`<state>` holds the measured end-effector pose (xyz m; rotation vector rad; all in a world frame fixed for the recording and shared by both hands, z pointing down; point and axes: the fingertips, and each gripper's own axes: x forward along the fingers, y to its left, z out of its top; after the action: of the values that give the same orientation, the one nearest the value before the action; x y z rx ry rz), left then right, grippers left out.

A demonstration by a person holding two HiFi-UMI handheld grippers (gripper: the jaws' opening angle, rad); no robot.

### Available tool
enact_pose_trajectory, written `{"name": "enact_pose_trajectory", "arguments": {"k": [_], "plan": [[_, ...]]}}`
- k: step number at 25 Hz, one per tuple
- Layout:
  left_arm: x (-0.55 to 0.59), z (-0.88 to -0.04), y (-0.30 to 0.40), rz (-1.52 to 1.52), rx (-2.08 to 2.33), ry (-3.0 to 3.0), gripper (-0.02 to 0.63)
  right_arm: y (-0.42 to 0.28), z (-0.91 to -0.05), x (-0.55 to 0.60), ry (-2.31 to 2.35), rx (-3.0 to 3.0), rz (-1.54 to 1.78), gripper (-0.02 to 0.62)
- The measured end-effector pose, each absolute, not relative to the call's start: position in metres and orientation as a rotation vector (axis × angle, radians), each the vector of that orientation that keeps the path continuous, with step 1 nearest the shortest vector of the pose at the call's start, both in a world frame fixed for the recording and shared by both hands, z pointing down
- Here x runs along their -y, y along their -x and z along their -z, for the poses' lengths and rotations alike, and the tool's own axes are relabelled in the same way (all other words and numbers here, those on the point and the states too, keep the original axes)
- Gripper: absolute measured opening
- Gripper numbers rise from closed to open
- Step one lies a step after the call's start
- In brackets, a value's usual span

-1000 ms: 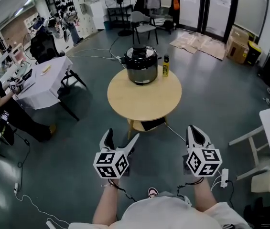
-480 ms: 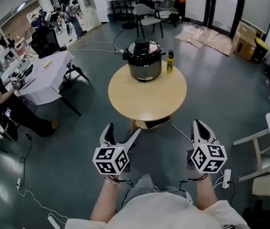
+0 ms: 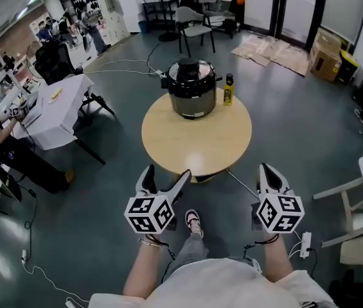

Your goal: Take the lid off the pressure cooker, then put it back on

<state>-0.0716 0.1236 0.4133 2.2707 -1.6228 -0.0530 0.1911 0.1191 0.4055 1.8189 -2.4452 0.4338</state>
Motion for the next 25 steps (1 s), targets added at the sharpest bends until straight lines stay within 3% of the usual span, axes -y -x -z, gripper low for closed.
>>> {"name": "enact_pose_trajectory", "arguments": {"k": [25], "plan": [[0.155,-0.381,0.125,0.077,1.497,-2.388,0.502,-0.144,-0.371,0.120,-1.982,2.356,-0.389,0.002]]}}
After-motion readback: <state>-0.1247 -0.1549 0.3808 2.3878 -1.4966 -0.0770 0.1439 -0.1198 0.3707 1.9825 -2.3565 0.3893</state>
